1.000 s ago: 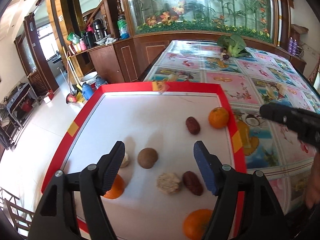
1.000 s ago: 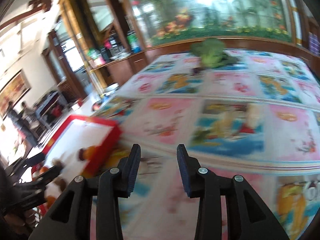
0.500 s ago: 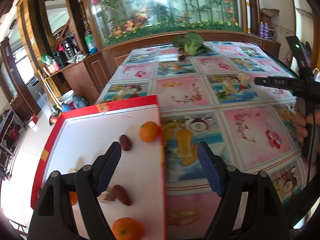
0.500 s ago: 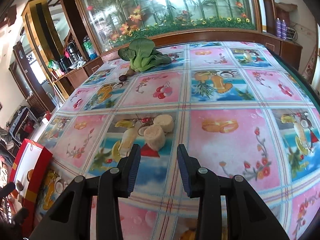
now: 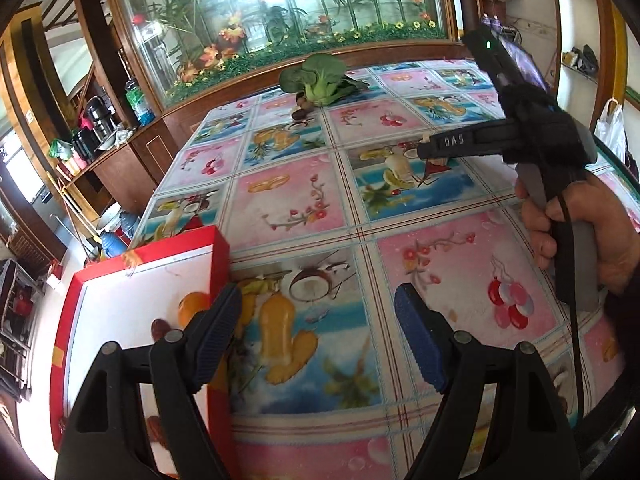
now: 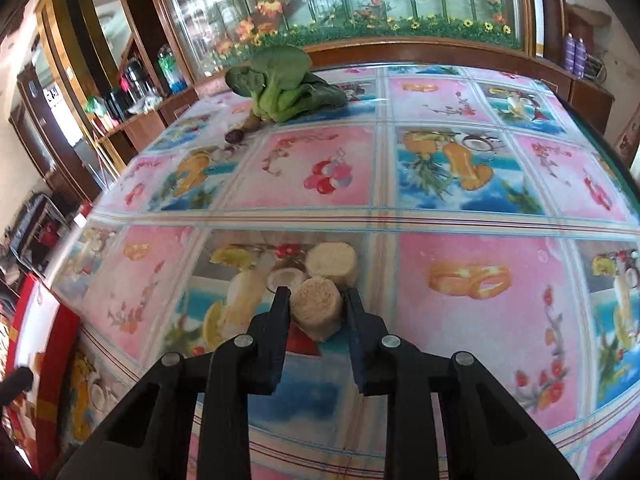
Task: Organize fruits
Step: 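Grasp a round beige yam chunk with the right tool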
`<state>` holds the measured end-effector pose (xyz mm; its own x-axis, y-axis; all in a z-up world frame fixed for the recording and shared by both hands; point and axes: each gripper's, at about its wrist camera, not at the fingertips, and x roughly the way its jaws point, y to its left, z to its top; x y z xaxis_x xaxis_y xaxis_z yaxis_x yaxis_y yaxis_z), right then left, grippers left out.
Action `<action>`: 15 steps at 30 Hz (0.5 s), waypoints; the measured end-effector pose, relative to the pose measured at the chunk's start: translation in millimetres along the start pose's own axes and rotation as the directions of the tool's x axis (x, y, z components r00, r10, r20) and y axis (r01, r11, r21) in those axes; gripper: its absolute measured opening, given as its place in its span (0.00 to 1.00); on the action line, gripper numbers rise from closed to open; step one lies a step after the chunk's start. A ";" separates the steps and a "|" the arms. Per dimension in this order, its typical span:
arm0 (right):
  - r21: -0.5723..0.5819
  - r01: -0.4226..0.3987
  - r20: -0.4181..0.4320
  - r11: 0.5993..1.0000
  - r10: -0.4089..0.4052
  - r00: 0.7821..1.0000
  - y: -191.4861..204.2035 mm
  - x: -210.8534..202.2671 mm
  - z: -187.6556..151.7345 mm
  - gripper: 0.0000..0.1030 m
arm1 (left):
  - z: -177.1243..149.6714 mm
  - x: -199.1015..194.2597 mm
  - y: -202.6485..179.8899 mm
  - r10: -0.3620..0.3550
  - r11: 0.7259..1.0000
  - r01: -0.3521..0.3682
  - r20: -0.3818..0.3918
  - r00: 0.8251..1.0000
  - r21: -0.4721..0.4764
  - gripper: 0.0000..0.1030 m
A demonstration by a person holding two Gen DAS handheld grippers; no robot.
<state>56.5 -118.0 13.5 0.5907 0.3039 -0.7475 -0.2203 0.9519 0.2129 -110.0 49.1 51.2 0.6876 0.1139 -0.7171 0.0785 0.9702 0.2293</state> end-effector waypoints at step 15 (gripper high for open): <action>0.374 -0.074 0.122 0.924 0.030 0.992 -100.4 -46.7 16.3 0.25 | 120.7 88.8 -60.2 -0.101 0.995 0.101 -0.016 0.995 -0.024 0.77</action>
<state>63.7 -227.1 37.3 0.6745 0.3344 -0.6583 0.0432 0.8722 0.4873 33.4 -25.0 53.1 0.6645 0.0188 -0.7471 0.1301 0.9815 0.1405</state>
